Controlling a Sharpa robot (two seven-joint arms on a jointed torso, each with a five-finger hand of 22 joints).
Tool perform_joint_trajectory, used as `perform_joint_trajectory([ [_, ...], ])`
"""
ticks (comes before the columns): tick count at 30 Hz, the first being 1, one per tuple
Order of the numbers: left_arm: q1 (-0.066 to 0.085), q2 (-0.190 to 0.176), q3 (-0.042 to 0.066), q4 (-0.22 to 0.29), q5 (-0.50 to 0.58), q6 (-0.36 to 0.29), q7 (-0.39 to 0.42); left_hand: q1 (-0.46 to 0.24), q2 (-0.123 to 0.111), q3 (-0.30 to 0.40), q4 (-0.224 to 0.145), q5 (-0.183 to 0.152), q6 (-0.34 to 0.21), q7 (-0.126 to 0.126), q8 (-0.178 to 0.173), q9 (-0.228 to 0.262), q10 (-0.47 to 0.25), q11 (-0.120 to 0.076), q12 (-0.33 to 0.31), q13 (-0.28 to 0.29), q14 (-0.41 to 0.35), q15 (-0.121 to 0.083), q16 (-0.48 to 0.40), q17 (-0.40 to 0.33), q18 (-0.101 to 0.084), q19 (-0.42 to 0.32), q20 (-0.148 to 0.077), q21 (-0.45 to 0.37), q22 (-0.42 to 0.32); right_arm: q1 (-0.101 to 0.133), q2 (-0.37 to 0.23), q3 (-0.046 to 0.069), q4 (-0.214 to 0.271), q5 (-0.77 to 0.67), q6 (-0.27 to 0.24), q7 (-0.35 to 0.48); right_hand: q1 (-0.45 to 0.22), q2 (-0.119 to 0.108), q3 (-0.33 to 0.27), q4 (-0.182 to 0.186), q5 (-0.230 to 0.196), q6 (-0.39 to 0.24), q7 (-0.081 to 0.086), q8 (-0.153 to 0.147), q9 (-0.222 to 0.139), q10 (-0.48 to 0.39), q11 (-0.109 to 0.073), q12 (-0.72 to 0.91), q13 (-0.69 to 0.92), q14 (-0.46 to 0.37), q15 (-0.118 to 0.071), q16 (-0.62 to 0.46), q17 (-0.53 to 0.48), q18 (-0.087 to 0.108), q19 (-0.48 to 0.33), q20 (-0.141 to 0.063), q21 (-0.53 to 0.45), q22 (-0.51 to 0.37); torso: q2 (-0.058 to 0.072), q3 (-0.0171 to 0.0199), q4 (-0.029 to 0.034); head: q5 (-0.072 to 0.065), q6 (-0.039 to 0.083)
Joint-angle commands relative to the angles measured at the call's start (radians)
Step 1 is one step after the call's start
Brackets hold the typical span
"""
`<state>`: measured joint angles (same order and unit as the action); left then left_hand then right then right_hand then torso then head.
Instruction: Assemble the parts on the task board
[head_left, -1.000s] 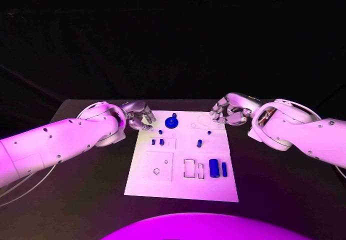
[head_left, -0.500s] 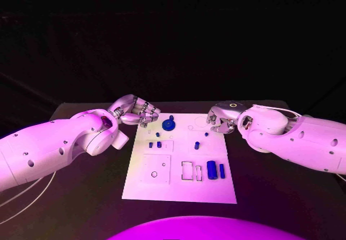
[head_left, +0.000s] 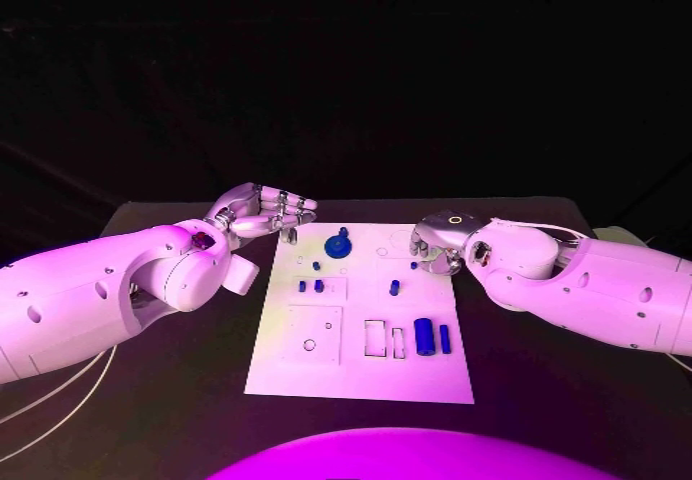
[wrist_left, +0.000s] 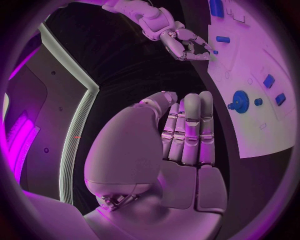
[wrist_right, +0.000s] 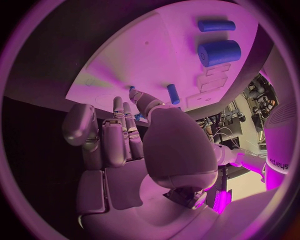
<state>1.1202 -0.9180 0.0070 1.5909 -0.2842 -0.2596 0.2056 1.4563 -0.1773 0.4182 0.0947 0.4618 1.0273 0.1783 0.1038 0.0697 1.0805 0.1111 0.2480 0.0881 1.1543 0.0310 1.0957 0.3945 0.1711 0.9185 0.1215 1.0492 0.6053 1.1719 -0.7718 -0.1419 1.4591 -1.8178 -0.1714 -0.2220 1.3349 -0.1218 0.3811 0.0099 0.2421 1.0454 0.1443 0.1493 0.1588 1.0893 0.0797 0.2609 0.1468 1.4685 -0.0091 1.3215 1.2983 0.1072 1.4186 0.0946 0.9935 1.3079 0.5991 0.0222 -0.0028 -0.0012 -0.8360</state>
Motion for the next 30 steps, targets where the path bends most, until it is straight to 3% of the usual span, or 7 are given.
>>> perform_joint_trajectory([
  [1, 0.001, -0.001, 0.000, 0.010, 0.075, -0.004, 0.033, 0.001, 0.011, -0.001, -0.007, -0.004, 0.006, 0.001, 0.006, 0.000, 0.004, -0.001, 0.005, 0.002, -0.006, -0.002, -0.006, -0.003, 0.015, -0.005, -0.001, -0.005, -0.002, -0.005, 0.008, 0.000, -0.005, -0.031, 0.027, -0.007, 0.000, -0.011, 0.009, -0.001, 0.008, 0.007, 0.000, -0.007, -0.001, 0.010, -0.002, -0.008, -0.002, 0.056, 0.004, 0.004, -0.001, -0.018, 0.009, 0.001, 0.016, 0.110, -0.001, 0.0000, -0.0009, 0.003, -0.001],
  [16, 0.001, -0.002, -0.001, 0.011, 0.068, -0.003, 0.032, 0.006, 0.014, -0.002, -0.013, -0.003, 0.007, 0.001, 0.008, -0.001, 0.000, -0.002, 0.016, 0.004, -0.008, -0.004, -0.018, -0.011, 0.015, -0.007, -0.003, -0.010, -0.006, -0.019, 0.036, 0.000, -0.028, -0.026, 0.016, 0.005, 0.006, -0.009, 0.025, -0.003, 0.013, 0.017, -0.001, -0.009, 0.000, 0.024, -0.003, -0.016, -0.005, 0.054, 0.003, 0.009, -0.001, -0.026, 0.022, 0.000, 0.068, 0.132, 0.000, 0.0008, -0.0005, 0.007, -0.006],
  [30, 0.001, -0.001, -0.001, 0.009, 0.059, 0.004, 0.020, 0.008, 0.013, -0.003, -0.017, -0.003, 0.003, 0.003, 0.007, -0.002, -0.007, 0.000, 0.020, 0.005, -0.010, -0.003, -0.026, -0.016, 0.015, -0.008, -0.004, -0.013, -0.008, -0.031, 0.048, 0.000, -0.046, -0.023, 0.041, 0.003, 0.017, -0.001, 0.042, -0.014, 0.016, 0.051, -0.012, 0.001, 0.009, 0.064, -0.014, -0.019, -0.001, 0.054, -0.005, 0.022, 0.005, -0.030, 0.029, -0.006, 0.109, 0.155, -0.001, 0.0007, -0.0019, 0.009, -0.012],
])
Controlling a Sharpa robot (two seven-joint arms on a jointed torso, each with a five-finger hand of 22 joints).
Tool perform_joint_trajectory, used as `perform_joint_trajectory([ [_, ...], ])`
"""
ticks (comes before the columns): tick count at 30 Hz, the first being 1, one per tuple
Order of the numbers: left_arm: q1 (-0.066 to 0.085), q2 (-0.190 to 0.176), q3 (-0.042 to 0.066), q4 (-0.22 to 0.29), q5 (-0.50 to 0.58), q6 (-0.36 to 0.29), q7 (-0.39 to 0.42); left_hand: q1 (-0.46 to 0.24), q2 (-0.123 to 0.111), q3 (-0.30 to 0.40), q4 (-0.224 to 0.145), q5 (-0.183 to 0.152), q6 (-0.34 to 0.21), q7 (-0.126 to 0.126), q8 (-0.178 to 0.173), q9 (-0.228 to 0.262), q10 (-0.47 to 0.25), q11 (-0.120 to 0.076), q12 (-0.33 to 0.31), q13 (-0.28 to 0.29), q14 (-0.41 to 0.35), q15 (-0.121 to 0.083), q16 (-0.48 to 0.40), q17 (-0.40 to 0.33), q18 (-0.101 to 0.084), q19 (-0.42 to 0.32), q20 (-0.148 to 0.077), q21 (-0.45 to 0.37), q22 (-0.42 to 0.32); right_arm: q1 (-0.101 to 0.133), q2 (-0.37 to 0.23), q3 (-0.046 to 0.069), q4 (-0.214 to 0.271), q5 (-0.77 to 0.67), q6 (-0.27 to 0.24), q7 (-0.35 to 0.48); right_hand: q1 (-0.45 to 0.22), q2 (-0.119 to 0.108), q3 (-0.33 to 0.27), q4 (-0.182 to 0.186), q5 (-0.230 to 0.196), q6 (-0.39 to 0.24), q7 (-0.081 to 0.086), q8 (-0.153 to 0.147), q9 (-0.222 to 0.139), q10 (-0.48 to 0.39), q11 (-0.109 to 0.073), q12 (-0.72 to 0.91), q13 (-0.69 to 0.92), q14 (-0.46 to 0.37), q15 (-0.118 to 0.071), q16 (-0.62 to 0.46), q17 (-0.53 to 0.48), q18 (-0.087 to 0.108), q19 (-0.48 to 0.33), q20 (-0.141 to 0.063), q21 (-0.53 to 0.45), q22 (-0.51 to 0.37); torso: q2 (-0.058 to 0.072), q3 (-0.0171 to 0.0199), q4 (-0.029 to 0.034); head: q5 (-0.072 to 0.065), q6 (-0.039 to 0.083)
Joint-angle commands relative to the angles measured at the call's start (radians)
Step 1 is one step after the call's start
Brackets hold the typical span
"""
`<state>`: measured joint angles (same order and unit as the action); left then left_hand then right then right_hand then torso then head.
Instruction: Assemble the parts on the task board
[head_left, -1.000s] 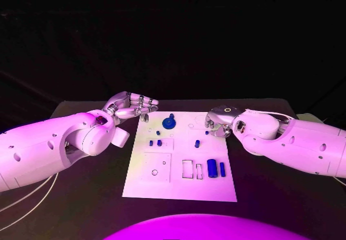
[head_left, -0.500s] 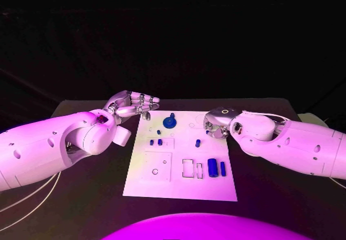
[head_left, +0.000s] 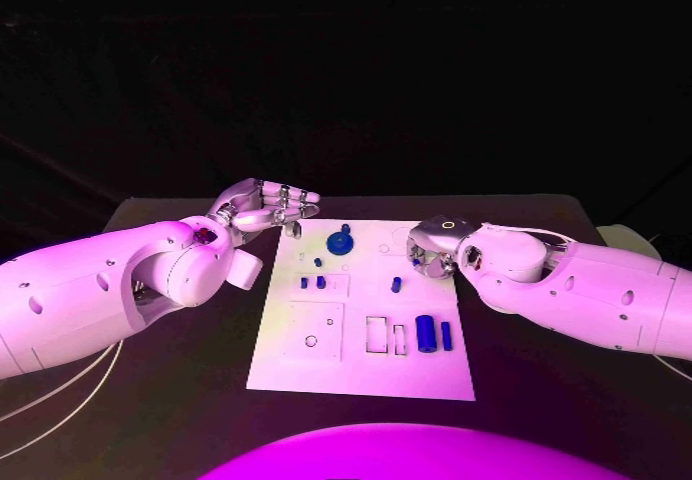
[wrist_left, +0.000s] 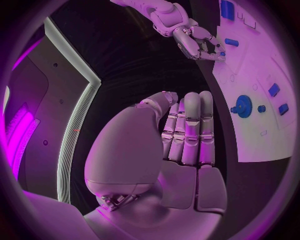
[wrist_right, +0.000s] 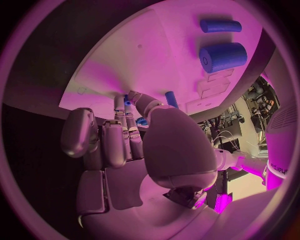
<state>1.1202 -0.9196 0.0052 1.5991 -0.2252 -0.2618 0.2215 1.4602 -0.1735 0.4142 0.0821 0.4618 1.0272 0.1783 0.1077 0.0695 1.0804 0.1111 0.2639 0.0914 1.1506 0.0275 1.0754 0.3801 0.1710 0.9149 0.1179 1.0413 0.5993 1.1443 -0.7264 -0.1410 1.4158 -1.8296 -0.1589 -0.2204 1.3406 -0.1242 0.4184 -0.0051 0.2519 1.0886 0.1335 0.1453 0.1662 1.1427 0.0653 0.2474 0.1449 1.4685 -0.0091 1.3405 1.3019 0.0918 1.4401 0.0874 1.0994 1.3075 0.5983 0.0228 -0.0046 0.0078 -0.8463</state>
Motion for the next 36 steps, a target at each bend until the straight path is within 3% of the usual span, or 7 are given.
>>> perform_joint_trajectory([
  [1, 0.001, 0.001, 0.001, 0.001, -0.001, 0.007, 0.003, 0.004, 0.009, 0.001, -0.005, -0.003, 0.003, 0.003, 0.003, -0.002, -0.007, 0.000, 0.004, 0.002, -0.006, 0.000, -0.006, -0.002, 0.015, -0.005, 0.000, -0.005, -0.002, -0.004, 0.003, -0.001, -0.004, -0.011, 0.030, 0.001, 0.012, 0.002, 0.005, 0.000, 0.006, 0.010, -0.001, 0.006, 0.002, 0.012, -0.001, -0.005, 0.001, 0.054, -0.006, 0.005, 0.002, -0.015, 0.008, 0.001, 0.005, 0.156, 0.000, 0.0002, -0.0001, 0.000, -0.002],
  [8, 0.001, 0.001, 0.001, 0.001, -0.010, 0.011, -0.007, 0.004, 0.009, 0.000, -0.007, -0.003, 0.000, 0.005, 0.003, -0.002, -0.012, 0.002, 0.006, 0.002, -0.007, 0.001, -0.011, -0.005, 0.015, -0.006, 0.000, -0.007, -0.003, -0.012, 0.013, -0.001, -0.019, -0.011, 0.030, 0.001, 0.020, 0.010, 0.013, -0.007, 0.008, 0.019, -0.004, 0.008, 0.005, 0.022, -0.004, -0.008, 0.003, 0.055, -0.008, 0.009, 0.005, -0.017, 0.011, -0.001, 0.020, 0.163, 0.000, 0.0001, 0.0000, 0.000, -0.002],
  [17, 0.001, 0.001, 0.001, -0.003, -0.012, 0.010, -0.017, 0.004, 0.010, 0.000, -0.008, -0.003, -0.004, 0.007, 0.001, -0.003, -0.017, 0.003, 0.009, 0.002, -0.008, 0.002, -0.017, -0.008, 0.015, -0.007, 0.001, -0.009, -0.005, -0.019, 0.017, -0.001, -0.023, -0.008, -0.011, 0.001, 0.038, 0.039, 0.043, -0.022, -0.018, 0.035, -0.007, 0.012, 0.012, 0.040, -0.008, -0.020, 0.007, 0.055, -0.013, 0.018, 0.008, -0.022, 0.017, -0.006, 0.052, 0.172, -0.001, -0.0001, -0.0001, 0.000, -0.005],
  [36, 0.001, 0.000, 0.000, -0.014, -0.013, 0.015, -0.029, 0.005, 0.009, -0.001, -0.013, -0.003, -0.014, 0.012, -0.002, -0.004, -0.031, 0.008, 0.013, 0.002, -0.010, 0.005, -0.028, -0.015, 0.014, -0.009, 0.002, -0.014, -0.008, -0.017, -0.026, 0.005, 0.034, 0.026, -0.129, 0.033, 0.035, 0.035, 0.049, -0.028, -0.016, 0.035, -0.004, 0.009, 0.014, 0.036, -0.005, -0.035, 0.004, 0.055, -0.010, 0.021, 0.008, -0.025, 0.020, -0.006, 0.070, 0.175, -0.003, -0.0009, -0.0008, 0.002, 0.002],
])
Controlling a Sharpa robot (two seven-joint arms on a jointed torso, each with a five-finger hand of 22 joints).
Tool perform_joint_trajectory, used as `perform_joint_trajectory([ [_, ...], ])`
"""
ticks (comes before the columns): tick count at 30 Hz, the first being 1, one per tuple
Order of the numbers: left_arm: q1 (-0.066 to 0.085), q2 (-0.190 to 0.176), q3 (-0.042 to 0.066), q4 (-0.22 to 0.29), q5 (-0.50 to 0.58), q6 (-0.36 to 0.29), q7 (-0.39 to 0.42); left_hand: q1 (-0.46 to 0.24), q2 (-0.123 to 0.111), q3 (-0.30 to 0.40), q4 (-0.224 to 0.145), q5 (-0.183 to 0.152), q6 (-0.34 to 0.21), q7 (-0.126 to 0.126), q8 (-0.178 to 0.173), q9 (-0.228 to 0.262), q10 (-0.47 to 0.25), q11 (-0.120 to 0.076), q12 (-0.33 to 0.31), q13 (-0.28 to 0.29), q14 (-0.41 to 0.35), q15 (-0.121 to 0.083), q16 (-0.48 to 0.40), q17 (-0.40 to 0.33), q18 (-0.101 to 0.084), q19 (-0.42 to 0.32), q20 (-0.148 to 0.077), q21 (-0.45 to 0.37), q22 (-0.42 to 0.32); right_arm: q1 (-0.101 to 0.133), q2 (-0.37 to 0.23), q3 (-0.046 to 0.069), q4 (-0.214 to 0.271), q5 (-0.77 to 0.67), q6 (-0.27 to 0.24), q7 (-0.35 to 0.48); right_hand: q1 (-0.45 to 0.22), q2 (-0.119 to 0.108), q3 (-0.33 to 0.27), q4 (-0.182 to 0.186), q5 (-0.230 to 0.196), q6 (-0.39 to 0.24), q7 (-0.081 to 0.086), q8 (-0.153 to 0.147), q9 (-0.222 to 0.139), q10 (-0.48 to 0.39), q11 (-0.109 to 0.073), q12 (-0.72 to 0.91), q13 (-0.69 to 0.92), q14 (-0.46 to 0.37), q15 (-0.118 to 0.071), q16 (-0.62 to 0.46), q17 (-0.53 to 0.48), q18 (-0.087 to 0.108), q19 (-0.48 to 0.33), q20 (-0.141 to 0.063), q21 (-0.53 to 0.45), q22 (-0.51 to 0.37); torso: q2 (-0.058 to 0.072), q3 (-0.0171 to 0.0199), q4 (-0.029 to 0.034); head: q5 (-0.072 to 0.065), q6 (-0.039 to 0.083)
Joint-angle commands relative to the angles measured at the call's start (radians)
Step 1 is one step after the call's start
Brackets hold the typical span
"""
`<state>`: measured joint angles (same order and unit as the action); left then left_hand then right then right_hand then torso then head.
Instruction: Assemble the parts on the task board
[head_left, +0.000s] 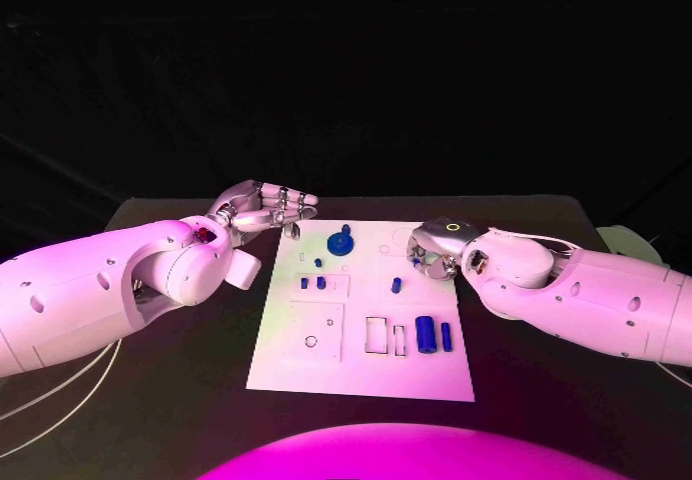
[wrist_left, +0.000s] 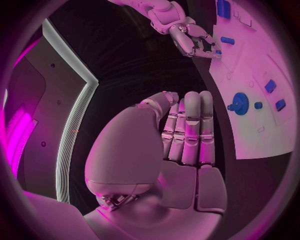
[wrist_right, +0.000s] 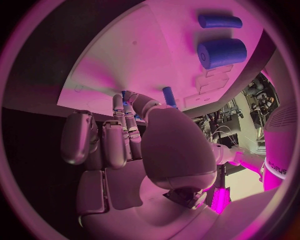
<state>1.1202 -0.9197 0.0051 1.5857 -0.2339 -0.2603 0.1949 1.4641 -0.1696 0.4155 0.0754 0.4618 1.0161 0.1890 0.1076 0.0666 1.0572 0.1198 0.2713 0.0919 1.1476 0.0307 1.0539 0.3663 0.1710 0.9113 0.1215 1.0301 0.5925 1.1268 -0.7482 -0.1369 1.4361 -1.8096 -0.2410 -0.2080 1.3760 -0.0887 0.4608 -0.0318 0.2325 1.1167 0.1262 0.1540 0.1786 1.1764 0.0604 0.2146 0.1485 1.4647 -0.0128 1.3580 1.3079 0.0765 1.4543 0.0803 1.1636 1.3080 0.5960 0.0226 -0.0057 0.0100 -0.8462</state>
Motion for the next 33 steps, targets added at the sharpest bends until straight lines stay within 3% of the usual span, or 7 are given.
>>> perform_joint_trajectory([
  [1, 0.001, 0.000, 0.000, 0.000, -0.004, 0.014, -0.002, 0.001, 0.005, -0.002, -0.007, -0.003, -0.004, 0.002, -0.003, -0.001, -0.009, -0.001, 0.007, 0.001, -0.008, 0.002, -0.008, -0.002, 0.015, -0.006, -0.001, -0.003, -0.001, 0.001, -0.008, 0.002, 0.019, 0.006, -0.053, 0.021, -0.001, -0.001, 0.007, -0.002, 0.004, 0.006, 0.003, 0.000, 0.002, 0.003, 0.000, -0.003, 0.000, 0.059, -0.006, 0.003, 0.002, -0.009, 0.006, 0.001, 0.006, 0.175, 0.000, -0.0006, 0.0009, 0.000, 0.002],
  [8, 0.001, -0.002, 0.000, -0.003, -0.004, 0.014, -0.002, 0.001, 0.006, -0.003, -0.007, -0.003, -0.006, 0.003, -0.003, -0.001, -0.012, 0.000, 0.008, 0.001, -0.009, 0.003, -0.010, -0.004, 0.015, -0.007, 0.000, -0.004, -0.002, 0.006, -0.043, 0.008, 0.075, 0.005, -0.086, 0.020, -0.002, -0.001, 0.008, -0.002, 0.005, 0.006, 0.003, -0.001, 0.002, 0.003, 0.001, -0.005, 0.000, 0.059, -0.006, 0.004, 0.002, -0.010, 0.007, 0.001, 0.009, 0.176, -0.001, -0.0014, 0.0006, 0.005, 0.003],
  [13, 0.000, -0.003, -0.001, -0.004, -0.004, 0.015, 0.000, 0.001, 0.006, -0.003, -0.008, -0.003, -0.008, 0.004, -0.004, -0.001, -0.015, 0.001, 0.009, 0.001, -0.010, 0.003, -0.013, -0.006, 0.015, -0.007, 0.000, -0.005, -0.003, 0.009, -0.072, 0.014, 0.158, 0.005, -0.115, 0.023, -0.003, -0.003, 0.009, -0.002, 0.008, 0.007, 0.003, -0.001, 0.002, 0.004, 0.001, -0.006, 0.000, 0.059, -0.006, 0.005, 0.003, -0.011, 0.009, 0.002, 0.018, 0.178, -0.001, -0.0014, -0.0006, 0.014, 0.005],
  [18, -0.001, 0.000, -0.001, -0.006, -0.004, 0.015, 0.003, 0.001, 0.006, -0.003, -0.008, -0.003, -0.008, 0.004, -0.004, -0.001, -0.015, 0.001, 0.009, 0.001, -0.010, 0.003, -0.013, -0.006, 0.015, -0.007, 0.000, -0.005, -0.003, 0.010, -0.075, 0.017, 0.239, 0.005, -0.139, 0.031, -0.004, -0.003, 0.009, -0.003, 0.009, 0.008, 0.003, -0.001, 0.002, 0.005, 0.000, -0.007, 0.000, 0.059, -0.006, 0.006, 0.004, -0.012, 0.010, 0.002, 0.022, 0.178, -0.003, -0.0024, 0.0000, 0.033, 0.003],
  [23, -0.002, 0.007, -0.001, -0.007, -0.004, 0.016, 0.005, 0.001, 0.006, -0.003, -0.008, -0.003, -0.009, 0.004, -0.004, -0.001, -0.016, 0.002, 0.010, 0.001, -0.010, 0.004, -0.014, -0.006, 0.015, -0.008, 0.000, -0.006, -0.003, 0.005, -0.049, 0.018, 0.303, 0.017, -0.154, 0.042, -0.005, -0.004, 0.010, -0.003, 0.011, 0.009, 0.003, -0.001, 0.003, 0.007, 0.000, -0.008, 0.000, 0.059, -0.006, 0.007, 0.005, -0.012, 0.010, 0.002, 0.025, 0.179, -0.002, -0.0025, 0.0032, 0.067, -0.001],
  [29, -0.002, 0.016, -0.002, -0.008, -0.001, 0.016, 0.006, 0.001, 0.006, -0.003, -0.008, -0.003, -0.009, 0.005, -0.004, -0.001, -0.017, 0.002, 0.010, 0.001, -0.010, 0.004, -0.015, -0.007, 0.015, -0.008, 0.000, -0.006, -0.003, -0.006, 0.011, 0.016, 0.289, 0.037, -0.137, 0.053, -0.005, -0.004, 0.010, -0.003, 0.012, 0.009, 0.003, -0.001, 0.003, 0.008, 0.000, -0.009, 0.000, 0.060, -0.006, 0.009, 0.006, -0.012, 0.011, 0.002, 0.026, 0.179, 0.000, -0.0044, 0.0019, 0.094, -0.012],
  [33, -0.002, 0.024, -0.002, -0.008, 0.002, 0.017, 0.007, 0.001, 0.006, -0.003, -0.008, -0.003, -0.009, 0.005, -0.004, -0.001, -0.017, 0.002, 0.010, 0.001, -0.010, 0.004, -0.015, -0.007, 0.015, -0.008, 0.000, -0.006, -0.003, -0.031, 0.054, 0.014, 0.256, 0.047, -0.122, 0.059, -0.006, -0.004, 0.010, -0.003, 0.012, 0.010, 0.003, -0.001, 0.003, 0.009, 0.000, -0.009, 0.000, 0.060, -0.006, 0.008, 0.005, -0.013, 0.011, 0.002, 0.028, 0.179, 0.000, -0.0048, 0.0022, 0.109, -0.015],
])
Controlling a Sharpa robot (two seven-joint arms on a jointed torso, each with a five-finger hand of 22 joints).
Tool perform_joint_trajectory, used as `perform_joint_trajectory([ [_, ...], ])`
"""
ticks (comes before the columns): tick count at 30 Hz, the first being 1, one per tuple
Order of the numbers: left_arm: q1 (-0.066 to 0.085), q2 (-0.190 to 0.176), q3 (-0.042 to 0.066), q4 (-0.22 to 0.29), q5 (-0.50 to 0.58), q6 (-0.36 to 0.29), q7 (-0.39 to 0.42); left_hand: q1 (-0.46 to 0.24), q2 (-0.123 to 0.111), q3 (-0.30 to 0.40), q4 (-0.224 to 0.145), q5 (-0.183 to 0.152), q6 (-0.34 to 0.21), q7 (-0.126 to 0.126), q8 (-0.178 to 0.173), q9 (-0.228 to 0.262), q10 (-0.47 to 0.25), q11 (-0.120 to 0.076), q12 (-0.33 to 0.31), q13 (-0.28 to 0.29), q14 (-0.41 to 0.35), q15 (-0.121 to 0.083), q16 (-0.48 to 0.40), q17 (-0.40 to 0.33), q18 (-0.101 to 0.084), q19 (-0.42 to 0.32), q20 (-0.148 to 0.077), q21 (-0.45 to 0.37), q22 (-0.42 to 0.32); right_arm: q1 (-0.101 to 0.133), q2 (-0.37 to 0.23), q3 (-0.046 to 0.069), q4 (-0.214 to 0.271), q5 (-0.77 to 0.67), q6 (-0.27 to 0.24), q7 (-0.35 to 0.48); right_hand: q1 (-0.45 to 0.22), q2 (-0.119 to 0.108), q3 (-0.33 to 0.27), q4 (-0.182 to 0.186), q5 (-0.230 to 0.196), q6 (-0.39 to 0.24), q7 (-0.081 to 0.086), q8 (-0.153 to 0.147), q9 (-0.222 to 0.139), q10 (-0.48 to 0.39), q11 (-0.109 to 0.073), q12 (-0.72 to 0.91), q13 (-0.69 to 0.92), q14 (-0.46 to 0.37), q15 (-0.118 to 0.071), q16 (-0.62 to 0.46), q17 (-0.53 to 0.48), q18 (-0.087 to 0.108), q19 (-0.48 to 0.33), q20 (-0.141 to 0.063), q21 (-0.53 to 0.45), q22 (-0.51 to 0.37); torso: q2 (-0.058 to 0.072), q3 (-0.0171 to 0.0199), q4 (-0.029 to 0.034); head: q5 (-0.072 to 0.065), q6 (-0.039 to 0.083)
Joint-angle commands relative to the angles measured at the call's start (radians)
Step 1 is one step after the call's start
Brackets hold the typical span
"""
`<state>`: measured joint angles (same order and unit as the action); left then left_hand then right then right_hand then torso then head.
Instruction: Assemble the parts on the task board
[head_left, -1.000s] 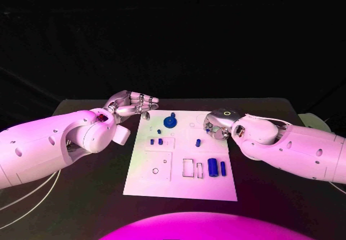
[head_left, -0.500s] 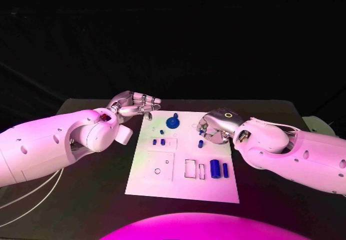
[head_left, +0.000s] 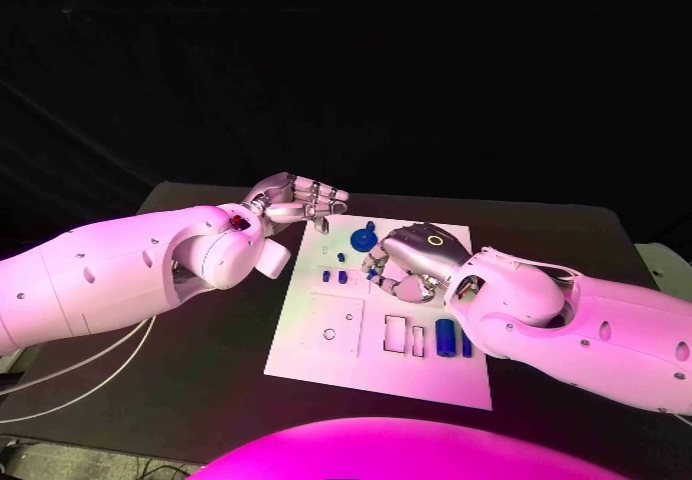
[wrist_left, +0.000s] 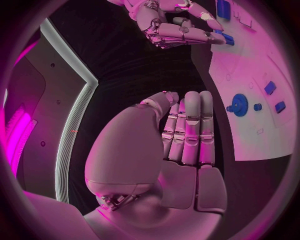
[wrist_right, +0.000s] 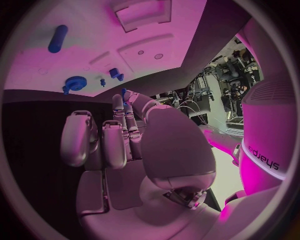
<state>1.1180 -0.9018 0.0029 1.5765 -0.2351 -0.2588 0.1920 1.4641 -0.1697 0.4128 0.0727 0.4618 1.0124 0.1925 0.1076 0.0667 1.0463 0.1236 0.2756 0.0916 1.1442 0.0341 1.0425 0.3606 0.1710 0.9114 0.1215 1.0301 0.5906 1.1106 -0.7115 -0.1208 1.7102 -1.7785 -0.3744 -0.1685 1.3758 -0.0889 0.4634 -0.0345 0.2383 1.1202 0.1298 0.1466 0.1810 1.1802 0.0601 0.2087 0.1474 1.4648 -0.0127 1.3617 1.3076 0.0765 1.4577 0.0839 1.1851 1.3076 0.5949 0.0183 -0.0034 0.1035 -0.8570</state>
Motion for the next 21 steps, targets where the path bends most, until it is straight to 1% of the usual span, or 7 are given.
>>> perform_joint_trajectory([
  [1, 0.000, 0.008, 0.000, 0.001, 0.004, 0.015, 0.010, 0.001, 0.006, 0.000, -0.006, -0.003, -0.006, 0.001, -0.004, -0.001, -0.006, -0.002, 0.006, 0.001, -0.007, 0.001, -0.003, -0.001, 0.015, -0.008, 0.000, -0.006, -0.002, -0.021, 0.028, -0.003, -0.028, 0.017, 0.015, 0.021, -0.005, -0.004, 0.007, 0.000, 0.006, 0.006, -0.001, 0.006, 0.001, 0.005, 0.001, -0.004, 0.001, 0.060, -0.006, 0.005, 0.006, -0.013, 0.007, -0.002, 0.006, 0.180, 0.001, 0.0006, -0.0009, 0.021, -0.005],
  [2, 0.000, 0.010, 0.000, 0.001, 0.007, 0.015, 0.010, 0.001, 0.006, 0.000, -0.006, -0.003, -0.006, 0.001, -0.004, -0.001, -0.006, -0.002, 0.006, 0.001, -0.007, 0.001, -0.003, -0.001, 0.015, -0.008, 0.000, -0.006, -0.002, -0.028, 0.040, -0.004, -0.038, 0.018, 0.018, 0.023, -0.006, -0.004, 0.008, -0.001, 0.007, 0.006, 0.000, 0.006, 0.001, 0.005, 0.001, -0.004, 0.001, 0.060, -0.006, 0.005, 0.006, -0.012, 0.007, -0.002, 0.004, 0.179, 0.001, 0.0007, -0.0009, 0.025, -0.007],
  [4, 0.000, 0.013, 0.000, 0.002, 0.011, 0.015, 0.009, 0.001, 0.006, 0.000, -0.006, -0.003, -0.006, 0.001, -0.004, -0.001, -0.006, -0.002, 0.006, 0.001, -0.007, 0.001, -0.004, -0.001, 0.014, -0.008, 0.001, -0.006, -0.002, -0.041, 0.059, -0.005, -0.056, 0.019, 0.024, 0.026, -0.006, -0.004, 0.008, -0.001, 0.007, 0.006, 0.000, 0.006, 0.001, 0.005, 0.001, -0.004, 0.001, 0.060, -0.006, 0.005, 0.006, -0.012, 0.007, -0.002, 0.004, 0.179, 0.002, 0.0023, -0.0021, 0.032, -0.011],
  [6, 0.000, 0.015, 0.000, 0.003, 0.014, 0.015, 0.009, 0.001, 0.007, 0.000, -0.006, -0.003, -0.006, 0.001, -0.004, -0.001, -0.006, -0.002, 0.007, 0.001, -0.007, 0.001, -0.004, -0.002, 0.014, -0.008, 0.001, -0.006, -0.002, -0.052, 0.076, -0.006, -0.072, 0.020, 0.029, 0.028, -0.006, -0.004, 0.008, -0.001, 0.008, 0.005, 0.000, 0.006, 0.001, 0.005, 0.001, -0.005, 0.001, 0.060, -0.006, 0.005, 0.006, -0.012, 0.007, -0.002, 0.003, 0.179, 0.003, 0.0019, -0.0011, 0.036, -0.016],
  [9, 0.000, 0.016, 0.000, 0.005, 0.016, 0.015, 0.009, 0.001, 0.007, 0.000, -0.006, -0.003, -0.006, 0.001, -0.004, -0.001, -0.006, -0.002, 0.007, 0.001, -0.007, 0.001, -0.004, -0.002, 0.014, -0.008, 0.001, -0.006, -0.002, -0.063, 0.095, -0.008, -0.088, 0.021, 0.038, 0.029, -0.006, -0.004, 0.008, -0.001, 0.008, 0.005, 0.000, 0.006, 0.001, 0.005, 0.001, -0.005, 0.001, 0.060, -0.006, 0.005, 0.006, -0.012, 0.006, -0.002, 0.003, 0.179, 0.002, 0.0015, -0.0015, 0.042, -0.016],
  [12, 0.001, 0.016, 0.000, 0.006, 0.017, 0.015, 0.009, 0.001, 0.007, 0.000, -0.006, -0.003, -0.006, 0.001, -0.004, -0.001, -0.006, -0.002, 0.007, 0.001, -0.007, 0.001, -0.004, -0.002, 0.014, -0.008, 0.001, -0.006, -0.002, -0.070, 0.107, -0.009, -0.100, 0.021, 0.048, 0.029, -0.006, -0.004, 0.008, -0.001, 0.008, 0.005, 0.000, 0.005, 0.001, 0.005, 0.001, -0.006, 0.000, 0.060, -0.006, 0.004, 0.005, -0.012, 0.006, -0.002, 0.001, 0.179, 0.002, 0.0017, -0.0007, 0.047, -0.016],
  [21, 0.001, 0.016, 0.001, 0.007, 0.018, 0.014, 0.010, 0.001, 0.007, 0.000, -0.006, -0.003, -0.006, 0.001, -0.004, -0.001, -0.006, -0.002, 0.007, 0.001, -0.007, 0.001, -0.004, -0.002, 0.014, -0.008, 0.001, -0.006, -0.002, -0.083, 0.123, -0.012, -0.120, 0.021, 0.068, 0.028, -0.008, -0.003, 0.008, -0.001, 0.010, 0.004, 0.001, 0.005, 0.001, 0.004, 0.002, -0.008, 0.000, 0.060, -0.005, 0.005, 0.005, -0.012, 0.006, -0.002, 0.002, 0.179, 0.001, 0.0021, -0.0034, 0.061, -0.016],
])
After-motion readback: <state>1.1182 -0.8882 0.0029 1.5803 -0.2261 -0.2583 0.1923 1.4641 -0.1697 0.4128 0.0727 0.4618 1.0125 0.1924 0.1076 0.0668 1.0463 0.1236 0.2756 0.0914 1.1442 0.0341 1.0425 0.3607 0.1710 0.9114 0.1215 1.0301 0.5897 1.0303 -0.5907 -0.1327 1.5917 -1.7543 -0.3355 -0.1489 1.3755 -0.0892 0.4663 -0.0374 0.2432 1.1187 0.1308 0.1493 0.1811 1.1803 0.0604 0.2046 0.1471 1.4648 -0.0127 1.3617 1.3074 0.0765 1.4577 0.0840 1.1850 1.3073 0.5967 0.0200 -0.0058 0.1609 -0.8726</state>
